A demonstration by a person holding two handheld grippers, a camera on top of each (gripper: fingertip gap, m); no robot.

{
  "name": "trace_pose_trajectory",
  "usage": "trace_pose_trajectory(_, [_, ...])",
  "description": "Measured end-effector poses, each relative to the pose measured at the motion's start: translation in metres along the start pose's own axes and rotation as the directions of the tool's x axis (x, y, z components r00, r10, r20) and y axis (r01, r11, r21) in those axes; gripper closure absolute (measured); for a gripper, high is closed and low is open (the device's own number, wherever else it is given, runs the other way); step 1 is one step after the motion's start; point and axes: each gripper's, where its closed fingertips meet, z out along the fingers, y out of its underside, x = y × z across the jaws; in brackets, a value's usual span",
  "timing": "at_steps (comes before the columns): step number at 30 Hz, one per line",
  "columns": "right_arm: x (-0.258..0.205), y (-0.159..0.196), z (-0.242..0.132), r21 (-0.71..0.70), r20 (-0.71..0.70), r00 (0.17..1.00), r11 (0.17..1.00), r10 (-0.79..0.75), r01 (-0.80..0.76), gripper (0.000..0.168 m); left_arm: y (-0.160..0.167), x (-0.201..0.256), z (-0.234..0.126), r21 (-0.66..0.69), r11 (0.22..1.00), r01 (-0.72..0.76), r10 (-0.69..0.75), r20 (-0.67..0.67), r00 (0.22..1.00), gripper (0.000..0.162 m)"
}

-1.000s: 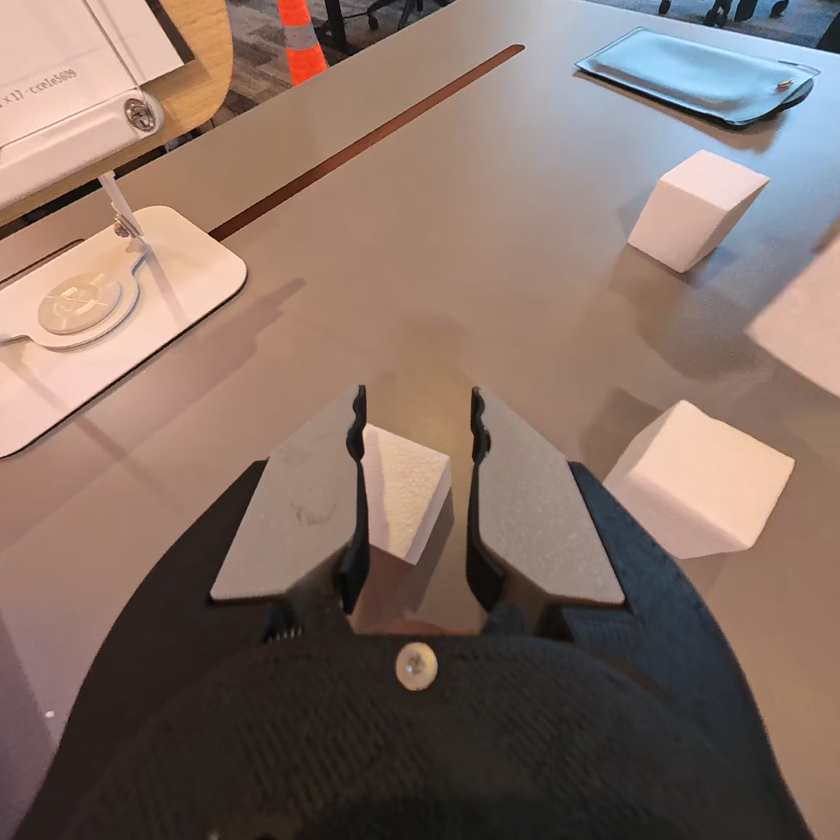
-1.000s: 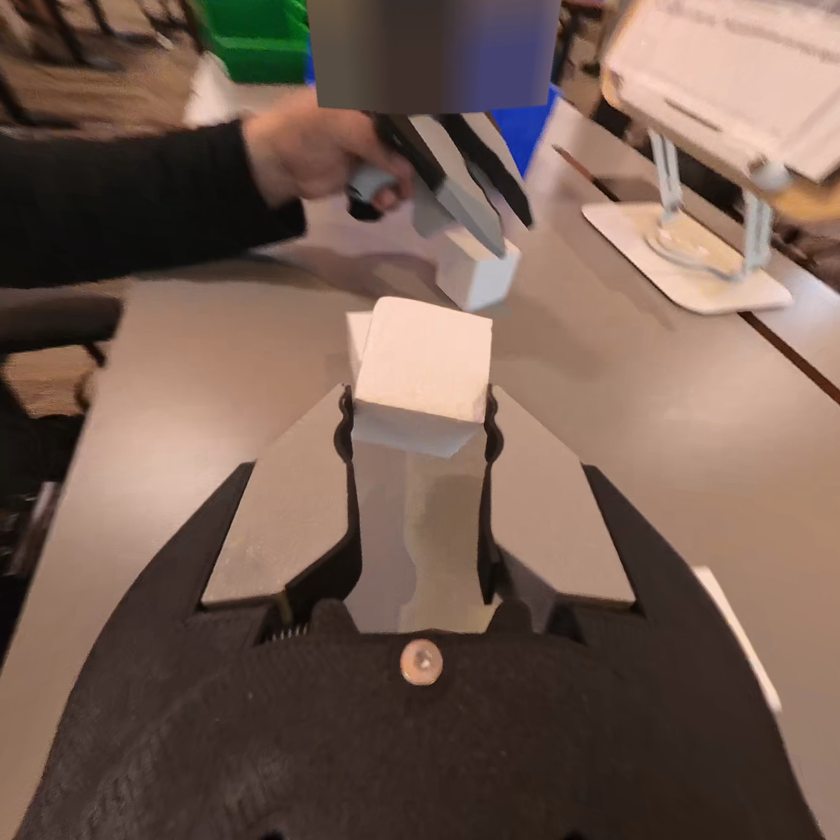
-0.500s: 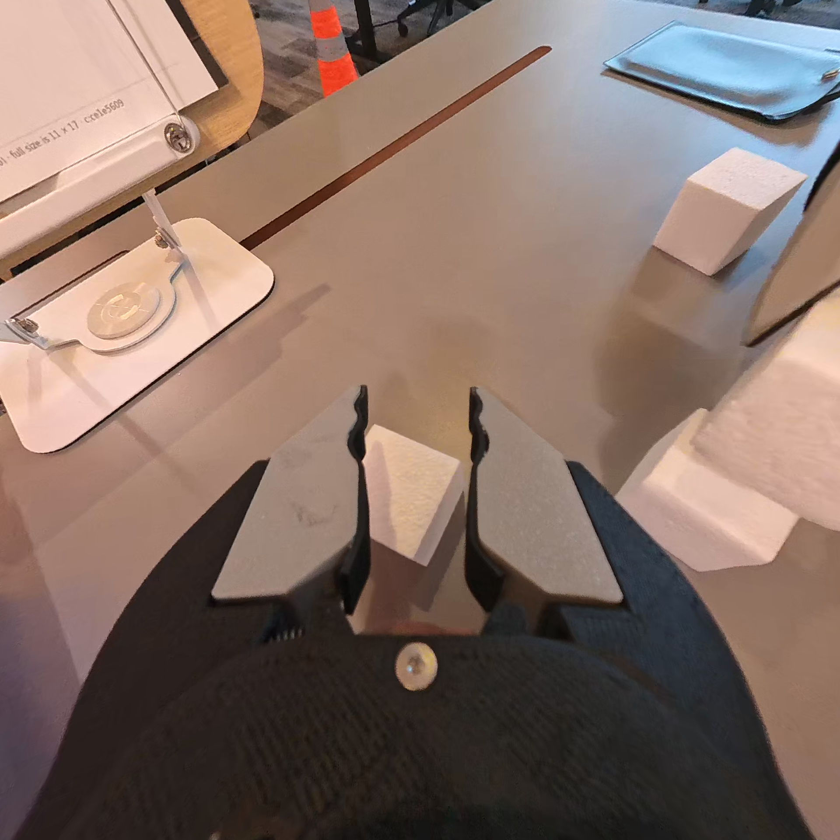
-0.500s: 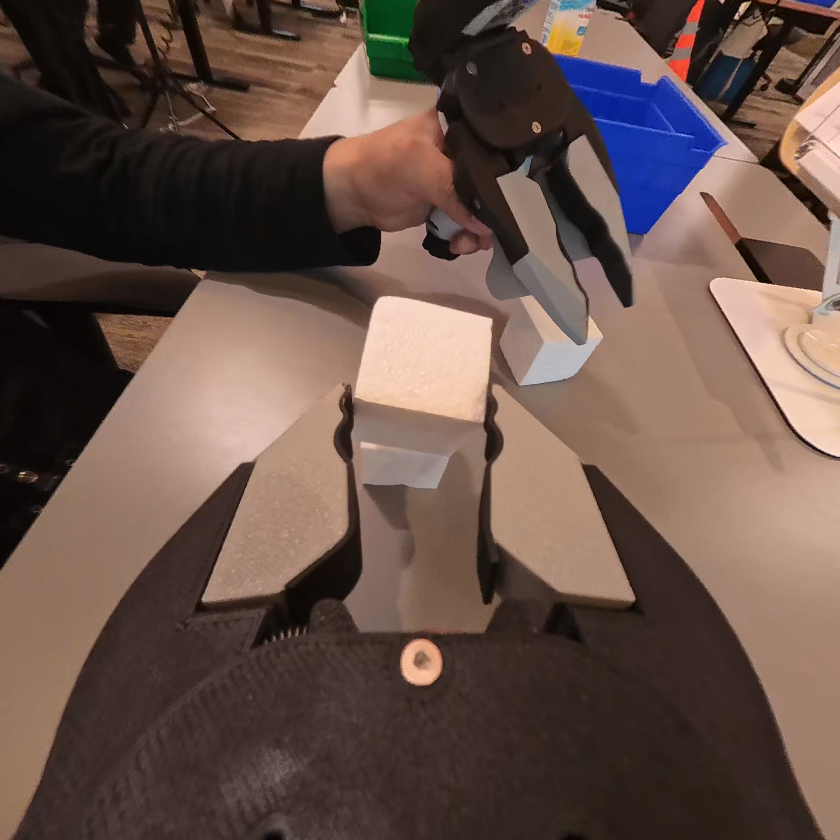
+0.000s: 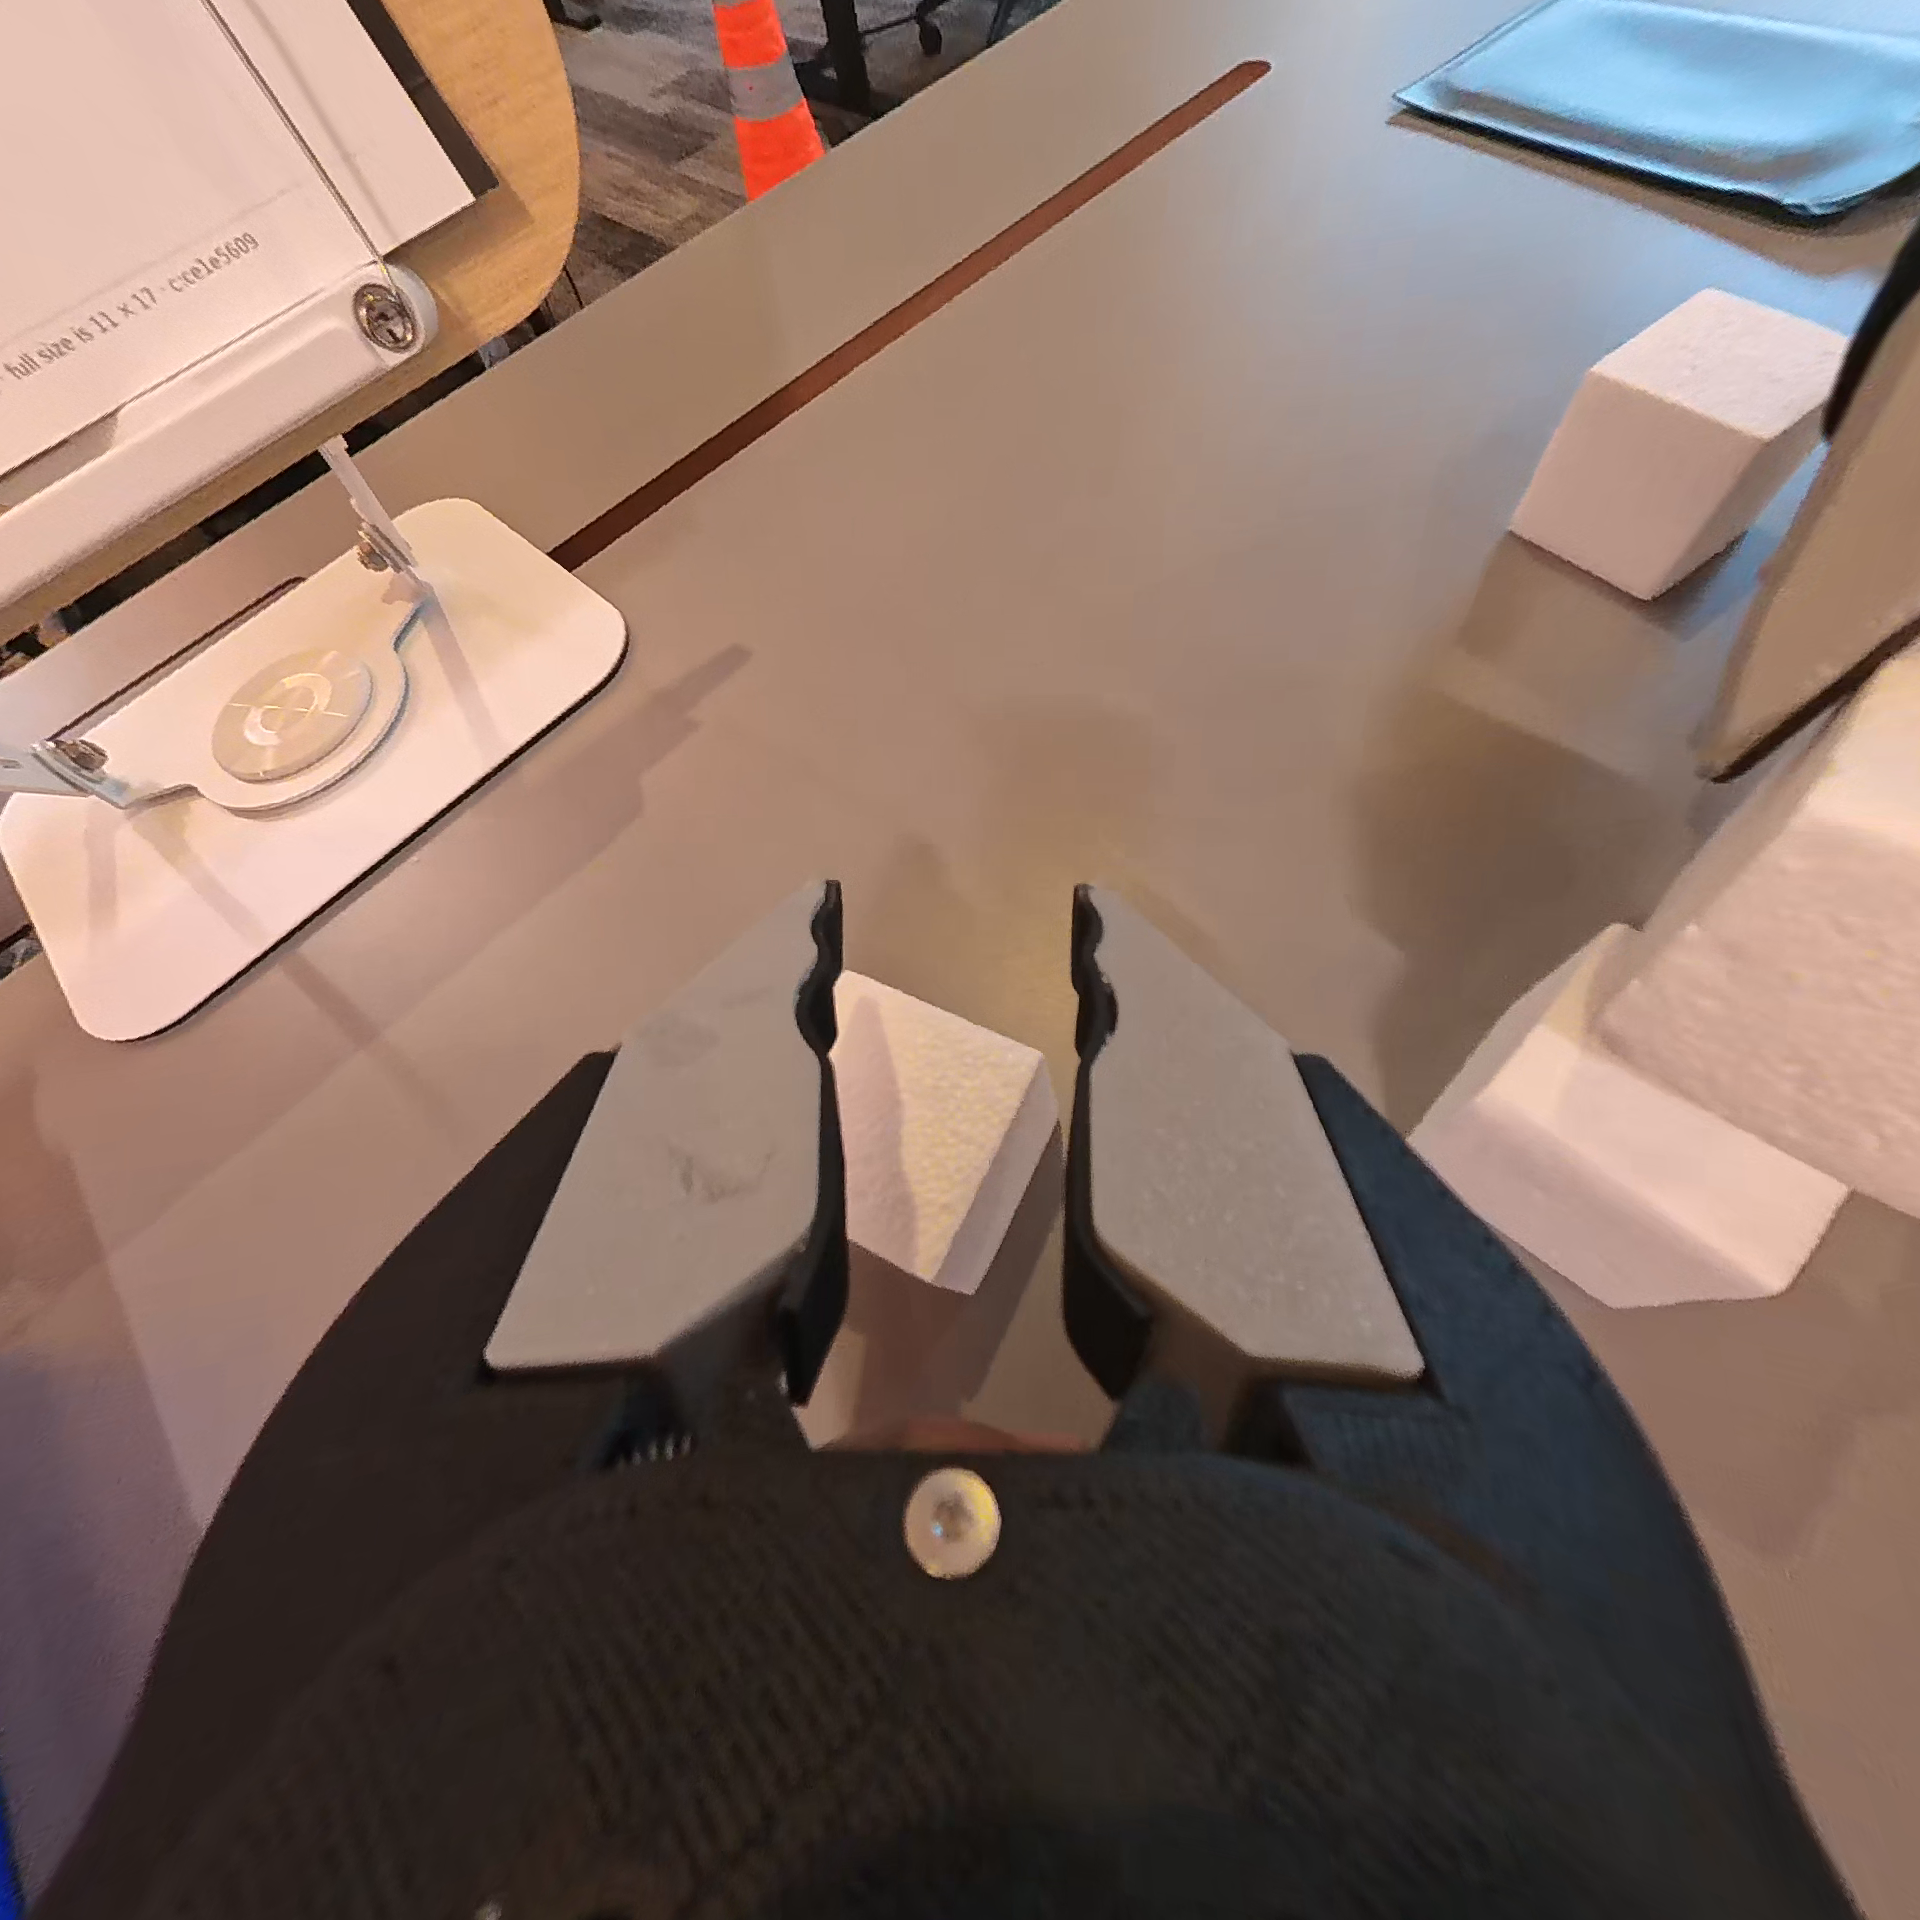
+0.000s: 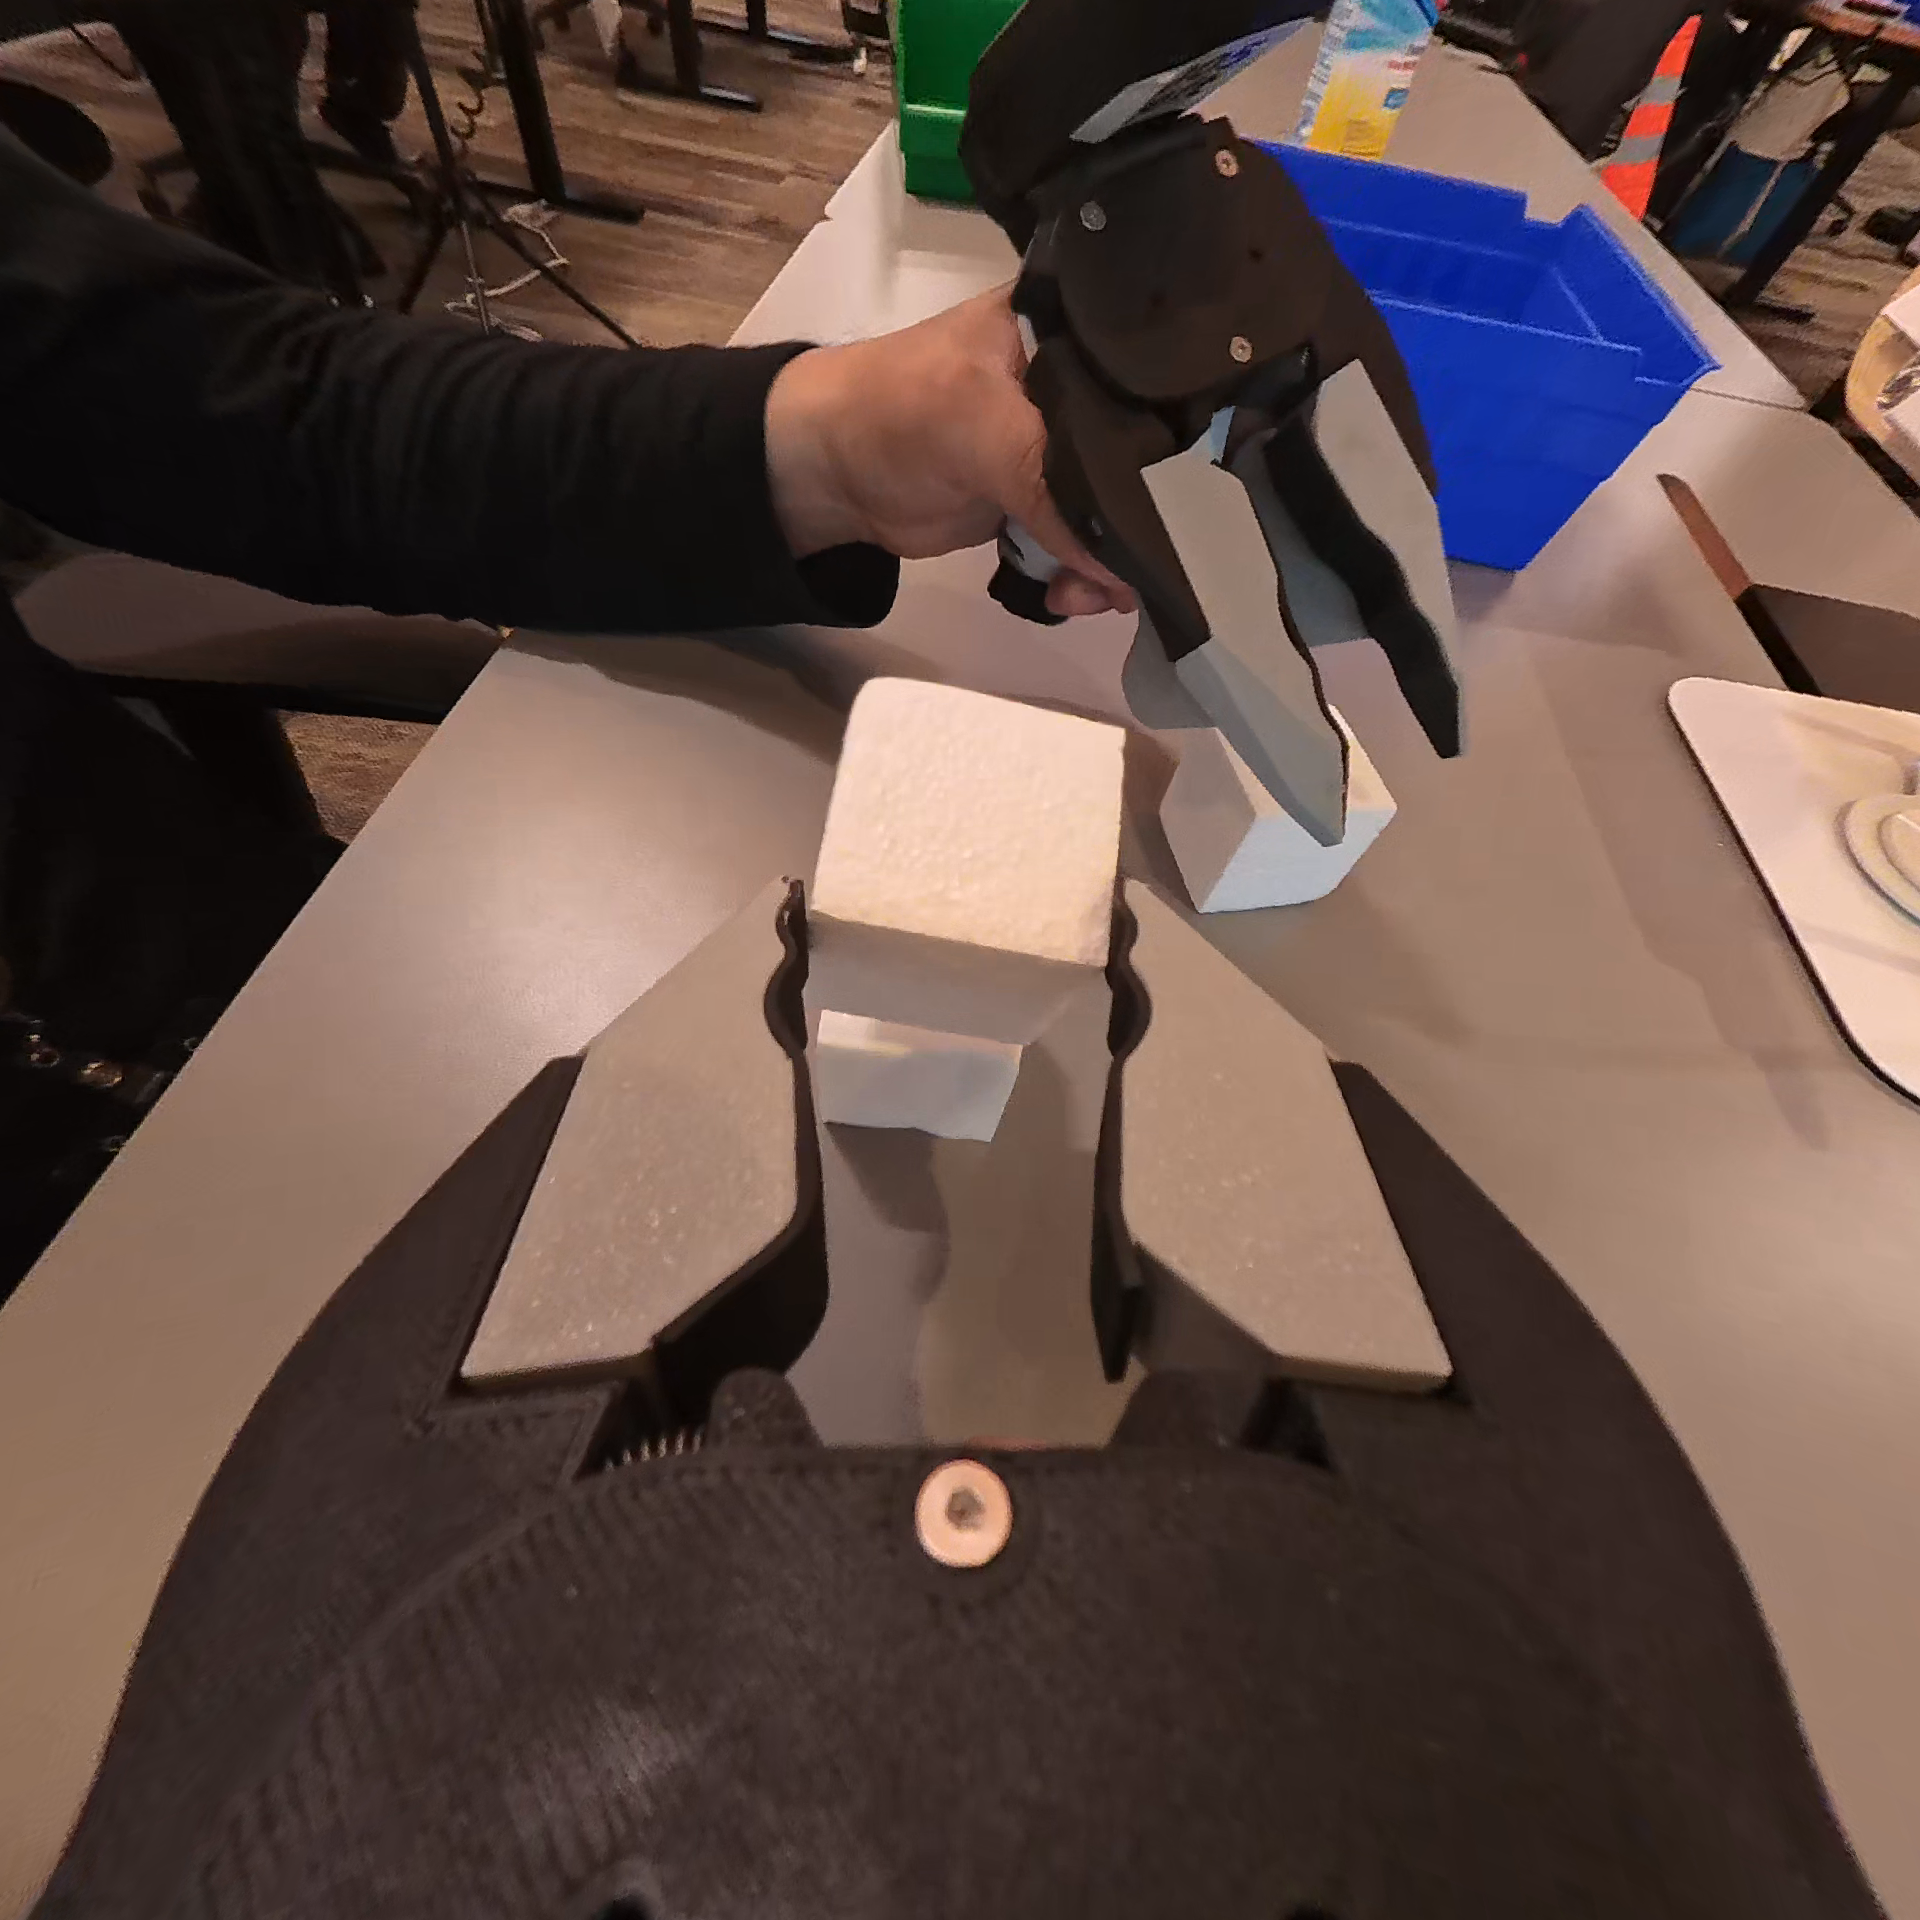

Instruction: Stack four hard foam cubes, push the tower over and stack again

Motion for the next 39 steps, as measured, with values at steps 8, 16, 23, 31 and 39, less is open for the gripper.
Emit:
trace_pose_trajectory(8, [0.002, 0.005, 0.010, -0.060, 0.006, 1.000, 0.998, -0.020, 0.021, 0.113, 0.000, -0.004, -0.002, 0.002, 1.000, 0.019, -0.019, 0.007, 1.000, 0.120])
trace_pose_trajectory(16, [0.001, 0.012, 0.010, -0.096, 0.007, 1.000, 0.995, -0.025, 0.025, 0.112, -0.003, -0.002, -0.004, 0.014, 1.000, 0.012, -0.012, 0.007, 1.000, 0.122])
trace_pose_trajectory(23, [0.001, 0.015, 0.013, -0.112, 0.005, 0.999, 0.993, -0.031, 0.032, 0.113, -0.001, 0.000, -0.001, 0.000, 1.000, 0.008, -0.008, -0.001, 1.000, 0.122])
trace_pose_trajectory(31, [0.000, 0.015, 0.014, -0.115, 0.003, 0.999, 0.993, -0.032, 0.032, 0.113, 0.002, 0.001, 0.001, -0.011, 1.000, 0.005, -0.005, -0.004, 1.000, 0.121])
trace_pose_trajectory(39, [-0.004, 0.007, 0.013, -0.104, 0.005, 0.999, 0.993, -0.049, 0.049, 0.113, -0.001, 0.000, -0.001, 0.002, 1.000, 0.008, -0.008, 0.004, 1.000, 0.122])
